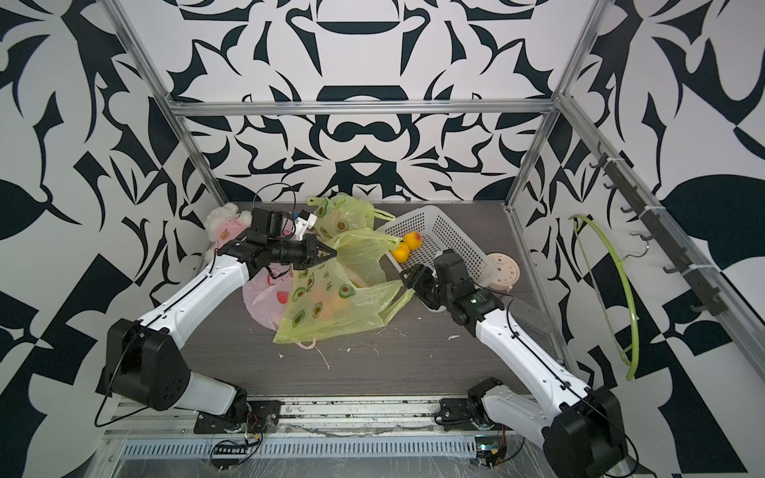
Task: Place the peach into a plastic bag & tie a knot
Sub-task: Adjust the plastic bag at the center of the board.
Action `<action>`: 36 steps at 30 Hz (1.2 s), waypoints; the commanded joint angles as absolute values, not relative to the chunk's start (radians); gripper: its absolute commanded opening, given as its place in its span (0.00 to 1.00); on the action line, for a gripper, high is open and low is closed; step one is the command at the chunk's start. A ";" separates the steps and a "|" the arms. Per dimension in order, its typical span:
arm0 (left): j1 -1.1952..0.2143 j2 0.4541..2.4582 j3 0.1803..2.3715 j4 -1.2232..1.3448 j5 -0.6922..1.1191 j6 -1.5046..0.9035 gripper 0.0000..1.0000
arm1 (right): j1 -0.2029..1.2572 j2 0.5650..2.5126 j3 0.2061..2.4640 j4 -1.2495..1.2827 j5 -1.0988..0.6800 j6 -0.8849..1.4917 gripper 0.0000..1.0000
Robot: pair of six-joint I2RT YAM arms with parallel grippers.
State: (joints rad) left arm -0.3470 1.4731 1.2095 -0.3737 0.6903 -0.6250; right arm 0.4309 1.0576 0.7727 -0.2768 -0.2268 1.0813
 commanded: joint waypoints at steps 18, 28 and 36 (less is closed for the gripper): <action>-0.357 1.249 1.349 -0.589 0.491 -0.430 0.84 | 0.545 1.268 1.280 -0.449 -0.454 0.856 0.00; -0.609 1.116 1.314 -0.555 0.174 -0.206 0.94 | 0.675 1.460 1.609 -0.552 -0.476 0.811 0.00; -0.670 1.125 1.220 -0.422 0.066 -0.193 0.98 | 0.725 1.509 1.724 -0.559 -0.465 0.827 0.00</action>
